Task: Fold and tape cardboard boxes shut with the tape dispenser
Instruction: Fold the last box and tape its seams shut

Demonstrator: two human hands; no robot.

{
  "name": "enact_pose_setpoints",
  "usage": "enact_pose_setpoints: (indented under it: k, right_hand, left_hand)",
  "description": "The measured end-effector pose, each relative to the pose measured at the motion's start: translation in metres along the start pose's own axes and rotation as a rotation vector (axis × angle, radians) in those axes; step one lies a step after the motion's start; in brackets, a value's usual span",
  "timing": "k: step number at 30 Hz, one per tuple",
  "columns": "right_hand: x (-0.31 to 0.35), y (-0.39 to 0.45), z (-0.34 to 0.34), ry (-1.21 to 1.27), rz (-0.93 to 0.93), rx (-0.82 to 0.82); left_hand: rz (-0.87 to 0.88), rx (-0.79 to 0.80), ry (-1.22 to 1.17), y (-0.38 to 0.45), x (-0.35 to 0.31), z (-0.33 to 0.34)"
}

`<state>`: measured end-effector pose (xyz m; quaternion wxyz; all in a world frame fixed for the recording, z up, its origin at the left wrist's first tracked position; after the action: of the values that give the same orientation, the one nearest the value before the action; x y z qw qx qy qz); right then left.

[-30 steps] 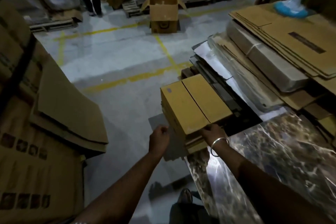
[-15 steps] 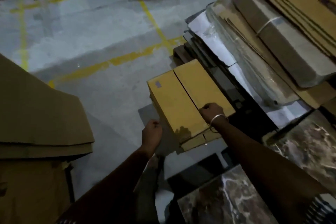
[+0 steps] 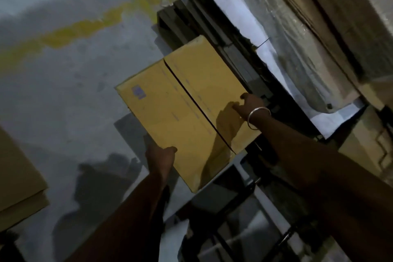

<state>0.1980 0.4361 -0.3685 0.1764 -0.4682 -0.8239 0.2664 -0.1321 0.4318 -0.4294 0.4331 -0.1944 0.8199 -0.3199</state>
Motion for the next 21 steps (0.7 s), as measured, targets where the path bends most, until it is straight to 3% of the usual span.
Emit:
enact_pose_setpoints:
  k: [7,10,16,21]
  right_hand:
    - [-0.028,0.102,0.037,-0.101,0.238,0.089]
    - [-0.044,0.141,0.057,-0.112,0.267,0.051]
    - [-0.006,0.053,0.015,-0.152,0.237,-0.056]
    - [0.012,-0.014,-0.027,0.148,0.202,-0.057]
  left_hand:
    - [0.001,0.006,-0.048,0.032,0.019,0.018]
    - [0.035,0.014,-0.062,0.028,0.018,0.018]
    - [0.025,-0.022,-0.153,0.033,0.035,0.000]
    - [-0.011,-0.081,-0.341,0.058,0.056,-0.023]
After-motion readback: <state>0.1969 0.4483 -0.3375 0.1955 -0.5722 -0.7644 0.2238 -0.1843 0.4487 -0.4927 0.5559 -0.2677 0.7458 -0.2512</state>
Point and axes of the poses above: each hand's wrist, its own y-axis towards the middle knuckle, its own z-axis out of the palm, x = y × z, the point moved 5 cm from there along y, towards the middle knuckle, and after that the axes turned 11 degrees about z, right-handed, at the moved point
